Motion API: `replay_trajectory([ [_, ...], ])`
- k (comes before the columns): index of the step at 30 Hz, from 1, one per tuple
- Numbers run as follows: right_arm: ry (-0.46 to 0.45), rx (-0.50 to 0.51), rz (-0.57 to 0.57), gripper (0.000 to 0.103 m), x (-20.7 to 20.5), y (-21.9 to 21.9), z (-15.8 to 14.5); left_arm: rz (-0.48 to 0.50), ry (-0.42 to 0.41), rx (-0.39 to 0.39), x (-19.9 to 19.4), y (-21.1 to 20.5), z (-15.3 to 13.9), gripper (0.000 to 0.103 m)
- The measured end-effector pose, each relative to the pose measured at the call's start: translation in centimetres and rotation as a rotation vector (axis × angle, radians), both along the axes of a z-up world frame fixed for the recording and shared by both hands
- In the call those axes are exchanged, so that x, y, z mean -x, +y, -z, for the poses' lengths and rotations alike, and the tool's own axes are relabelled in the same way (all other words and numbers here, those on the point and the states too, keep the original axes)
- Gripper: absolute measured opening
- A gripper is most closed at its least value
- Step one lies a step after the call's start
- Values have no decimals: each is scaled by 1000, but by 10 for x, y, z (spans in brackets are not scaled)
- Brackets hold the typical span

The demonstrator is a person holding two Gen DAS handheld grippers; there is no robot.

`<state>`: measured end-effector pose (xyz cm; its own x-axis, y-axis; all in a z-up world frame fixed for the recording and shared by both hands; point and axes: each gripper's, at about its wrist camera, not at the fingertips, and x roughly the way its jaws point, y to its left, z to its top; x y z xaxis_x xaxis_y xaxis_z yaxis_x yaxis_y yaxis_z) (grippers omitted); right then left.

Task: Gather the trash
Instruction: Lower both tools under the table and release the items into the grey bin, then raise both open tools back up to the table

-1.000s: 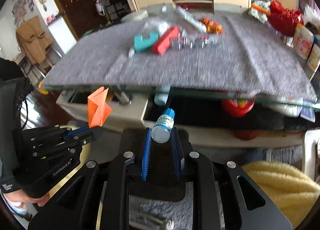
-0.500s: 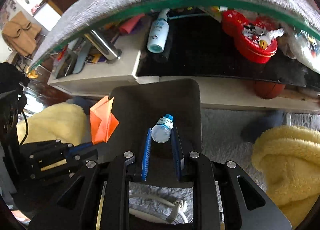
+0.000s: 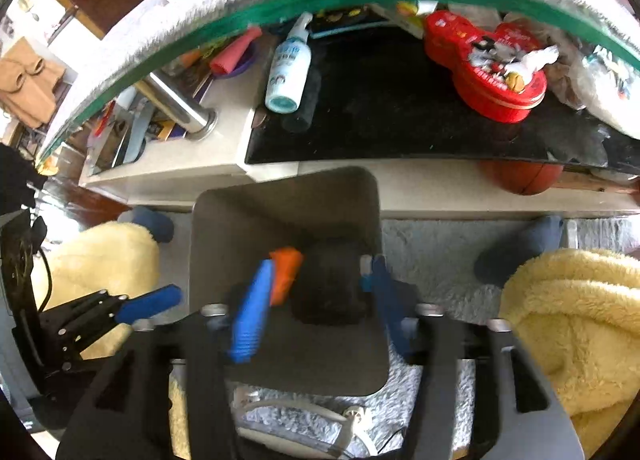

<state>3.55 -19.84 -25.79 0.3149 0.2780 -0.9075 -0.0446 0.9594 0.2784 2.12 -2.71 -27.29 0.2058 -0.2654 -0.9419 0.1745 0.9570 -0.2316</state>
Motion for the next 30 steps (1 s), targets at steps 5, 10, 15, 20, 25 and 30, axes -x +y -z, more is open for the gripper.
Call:
replay_trajectory([
  [5,-57,55,53,90,0,-13,-17,-37,-52,-1,-4,9,-17,83],
  [10,-109,21,94,96,-1,-31,-48,-57,-102,-2,-8,17,-41,92],
  [15,-192,24,129,97,-5,-43,-84,-71,-177,9,-13,23,-74,93],
  [20,-226,18,144,97,-14,-50,-104,-82,-246,11,-22,27,-103,93],
  [25,-267,-2,128,97,-32,-47,-116,-80,-304,-29,-38,27,-119,93],
  [30,-310,-35,104,96,-58,-34,-125,-80,-332,-64,-63,28,-125,93],
])
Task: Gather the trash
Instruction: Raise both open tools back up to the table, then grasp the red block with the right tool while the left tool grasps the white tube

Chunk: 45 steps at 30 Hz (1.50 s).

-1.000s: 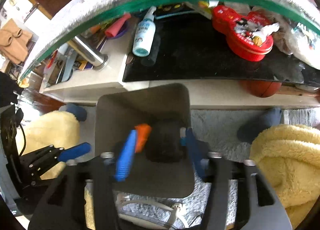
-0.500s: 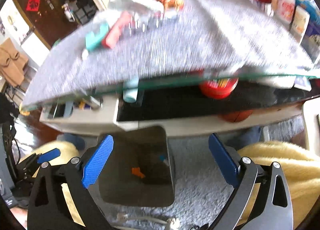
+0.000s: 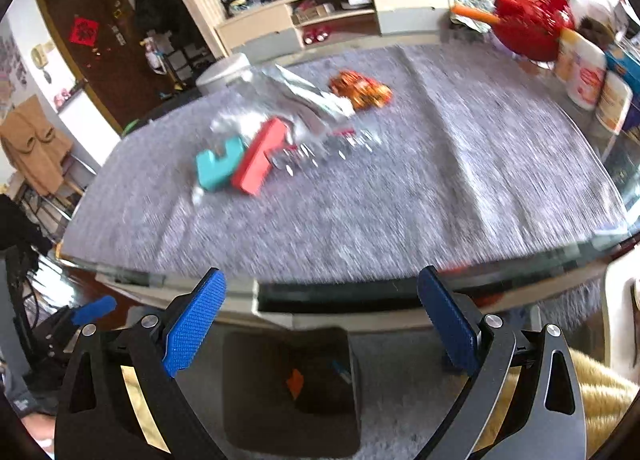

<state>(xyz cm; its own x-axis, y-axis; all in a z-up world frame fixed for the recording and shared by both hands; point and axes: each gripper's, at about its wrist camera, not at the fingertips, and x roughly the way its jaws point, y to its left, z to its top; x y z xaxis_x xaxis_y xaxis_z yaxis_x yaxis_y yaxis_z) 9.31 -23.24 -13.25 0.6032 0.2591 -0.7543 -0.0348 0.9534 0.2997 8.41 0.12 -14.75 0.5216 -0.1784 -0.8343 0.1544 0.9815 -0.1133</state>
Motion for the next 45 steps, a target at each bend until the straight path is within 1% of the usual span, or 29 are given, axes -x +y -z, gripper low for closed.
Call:
replay_trajectory([
  [1,-4,-8,-11,95,-6,5,-1,-2,-5,-9,-6,1,0,93],
  [2,-6,-15,-23,91,-12,9,-1,-4,-5,-12,-9,2,1,93],
  [4,13,-50,-64,68,-31,19,3,-5,-4,-12,-17,5,3,93],
  [5,26,-58,-74,63,-37,22,5,-7,-4,-17,-23,7,3,93],
  [6,42,-68,-84,49,-46,27,9,-9,-5,-21,-27,8,4,93],
  [7,52,-78,-93,40,-53,31,13,-10,-4,-25,-32,9,4,93],
  [10,76,-109,-112,37,-71,42,20,0,-11,-36,-46,10,5,93],
  [13,92,-124,-129,37,-84,52,25,5,-11,-39,-54,9,7,93],
  [17,120,-149,-121,38,-98,57,34,5,-3,-29,-68,10,10,93],
  [21,113,-169,-111,39,-109,57,35,8,-1,-24,-77,9,13,93],
  [24,110,-170,-109,39,-112,57,36,15,2,-19,-86,6,16,93],
  [26,104,-154,-110,38,-113,58,35,17,3,-16,-93,4,18,93],
  [27,101,-150,-112,36,-111,57,35,18,4,-15,-95,3,19,93],
  [31,93,-137,-106,32,-108,51,33,20,5,-9,-107,-1,22,91],
  [34,87,-115,-91,29,-100,39,30,26,2,1,-115,-5,23,85],
  [37,87,-87,-79,28,-88,29,25,31,-14,-21,-125,-11,24,77],
  [39,85,-71,-72,28,-82,23,23,32,-22,-29,-129,-14,24,70],
  [41,90,-69,-67,22,-75,16,22,34,-29,-39,-134,-17,24,64],
  [42,94,-72,-65,22,-74,13,22,35,-32,-46,-136,-18,23,60],
  [43,97,-72,-63,22,-71,10,22,38,-33,-51,-137,-18,23,57],
  [45,103,-67,-59,22,-67,6,23,40,-41,-73,-139,-19,23,48],
])
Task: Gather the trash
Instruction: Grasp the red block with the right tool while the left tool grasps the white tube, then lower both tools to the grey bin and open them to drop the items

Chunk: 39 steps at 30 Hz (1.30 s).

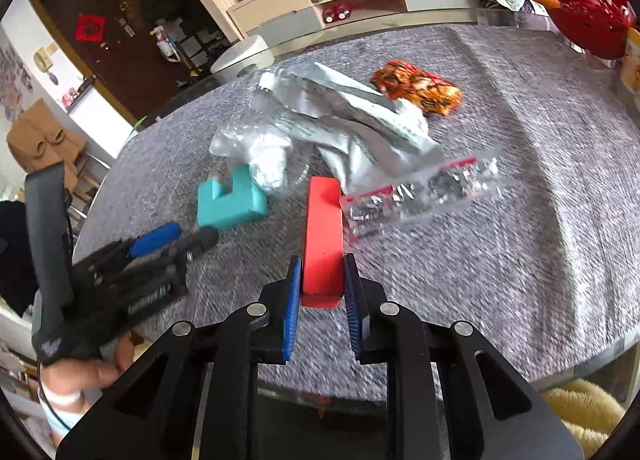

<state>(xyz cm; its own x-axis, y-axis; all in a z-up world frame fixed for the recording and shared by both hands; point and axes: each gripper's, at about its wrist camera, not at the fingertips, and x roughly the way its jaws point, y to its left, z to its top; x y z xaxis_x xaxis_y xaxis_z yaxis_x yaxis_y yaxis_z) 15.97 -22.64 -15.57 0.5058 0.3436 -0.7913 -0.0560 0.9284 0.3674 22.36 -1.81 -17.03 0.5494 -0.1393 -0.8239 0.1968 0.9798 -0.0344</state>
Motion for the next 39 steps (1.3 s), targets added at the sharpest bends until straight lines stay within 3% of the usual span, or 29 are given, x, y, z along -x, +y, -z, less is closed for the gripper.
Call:
replay_trajectory([
  [1,4,3,1,22,1,-1,1,-2,-7,-13,-1,0,0,44],
  [5,12,10,7,21,4,-4,4,-26,-22,-38,-2,4,-1,13],
  [6,10,12,7,21,6,-5,4,-25,-15,-21,-2,8,-2,12],
  [16,-24,7,-25,21,27,-2,-15,-3,-16,13,29,9,-14,11],
  [30,-86,30,-27,21,95,1,-52,26,-79,43,124,5,-60,11],
  [39,-53,71,-38,21,137,6,-41,55,-56,64,191,4,-59,11],
])
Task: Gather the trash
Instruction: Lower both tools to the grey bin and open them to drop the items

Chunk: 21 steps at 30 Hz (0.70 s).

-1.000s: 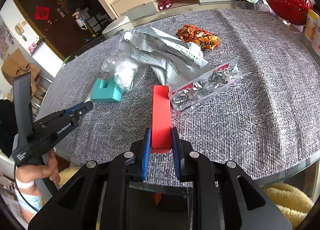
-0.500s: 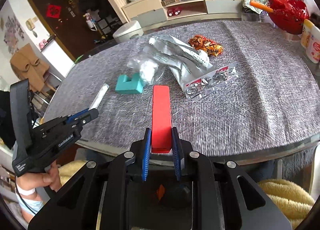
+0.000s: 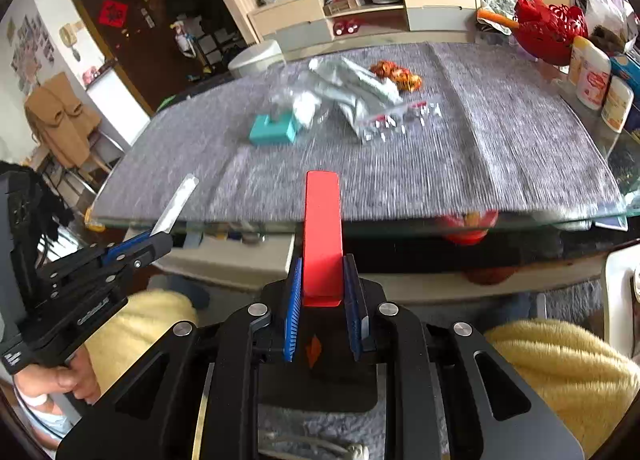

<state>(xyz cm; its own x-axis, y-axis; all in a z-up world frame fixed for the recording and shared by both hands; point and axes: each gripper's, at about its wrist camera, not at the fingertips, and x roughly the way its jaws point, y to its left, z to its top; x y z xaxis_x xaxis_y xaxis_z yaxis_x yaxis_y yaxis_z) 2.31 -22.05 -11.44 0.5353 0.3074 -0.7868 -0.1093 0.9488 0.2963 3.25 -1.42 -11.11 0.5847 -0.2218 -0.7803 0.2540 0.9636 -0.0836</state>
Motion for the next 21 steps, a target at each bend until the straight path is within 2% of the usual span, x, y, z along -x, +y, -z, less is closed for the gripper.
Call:
replay_trajectory([
  [9,90,32,-26,21,19,10,40,11,83,8,35,1,33,11],
  [14,154,42,-44,21,22,15,68,28,150,0,42,-5,62,11],
  [21,239,42,-53,21,15,21,102,33,271,29,36,-7,109,11],
])
